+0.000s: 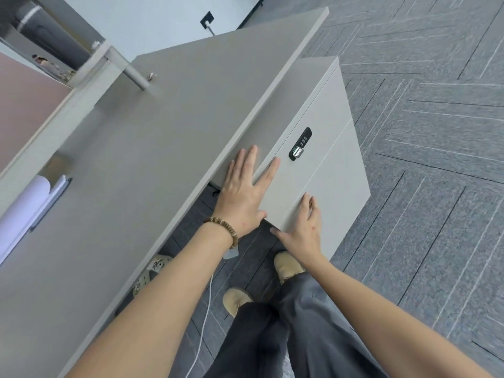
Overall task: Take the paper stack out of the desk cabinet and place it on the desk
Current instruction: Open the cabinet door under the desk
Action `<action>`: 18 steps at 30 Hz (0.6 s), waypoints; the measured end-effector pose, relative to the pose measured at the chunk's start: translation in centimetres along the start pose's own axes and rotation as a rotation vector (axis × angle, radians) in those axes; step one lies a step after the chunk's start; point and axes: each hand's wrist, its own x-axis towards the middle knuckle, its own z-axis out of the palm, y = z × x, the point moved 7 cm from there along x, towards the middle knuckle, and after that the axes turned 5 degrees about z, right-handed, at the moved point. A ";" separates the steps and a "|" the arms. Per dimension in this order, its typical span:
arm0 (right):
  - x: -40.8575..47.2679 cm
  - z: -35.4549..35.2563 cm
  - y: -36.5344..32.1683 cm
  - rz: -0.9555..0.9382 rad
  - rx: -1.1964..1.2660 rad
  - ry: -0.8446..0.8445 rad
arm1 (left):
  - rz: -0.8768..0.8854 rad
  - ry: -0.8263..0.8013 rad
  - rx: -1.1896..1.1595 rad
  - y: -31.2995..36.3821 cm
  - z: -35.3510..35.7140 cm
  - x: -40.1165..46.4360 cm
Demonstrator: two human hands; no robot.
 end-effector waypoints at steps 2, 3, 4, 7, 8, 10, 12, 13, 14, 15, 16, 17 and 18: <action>0.1 -0.1 -0.2 0.002 -0.014 0.031 | -0.007 0.011 -0.003 0.1 -0.1 0.0; 0.0 -0.2 -0.2 0.002 -0.022 0.038 | -0.014 0.019 -0.013 0.0 -0.1 0.0; 0.0 -0.3 -0.2 0.000 -0.030 0.040 | -0.022 0.023 -0.022 0.0 -0.1 0.0; -0.1 -0.8 -0.2 -0.028 -0.077 0.040 | -0.038 0.019 -0.021 0.0 -0.2 0.0; -0.1 -1.1 -0.2 -0.036 -0.090 0.034 | -0.042 0.009 -0.014 0.0 -0.2 0.0; -0.5 -1.8 0.1 -0.053 -0.106 0.009 | -0.058 -0.018 -0.014 0.1 -0.2 0.0; -1.2 -3.0 0.5 -0.085 -0.131 0.002 | -0.083 -0.048 -0.025 0.1 -0.2 -0.1; -1.6 -3.7 0.7 -0.108 -0.150 0.001 | -0.093 -0.062 -0.026 0.1 -0.2 -0.1; -2.0 -4.6 1.0 -0.137 -0.169 -0.006 | -0.101 -0.072 -0.026 0.1 -0.3 -0.2; -2.3 -5.4 1.3 -0.168 -0.185 -0.019 | -0.110 -0.081 -0.024 0.1 -0.4 -0.2; -2.6 -6.5 1.6 -0.198 -0.198 -0.029 | -0.119 -0.091 -0.024 0.1 -0.6 -0.2; -2.8 -7.7 2.0 -0.225 -0.207 -0.036 | -0.133 -0.106 -0.025 0.2 -0.7 -0.2; -3.0 -8.9 2.5 -0.254 -0.211 -0.040 | -0.148 -0.124 -0.029 0.2 -0.9 -0.1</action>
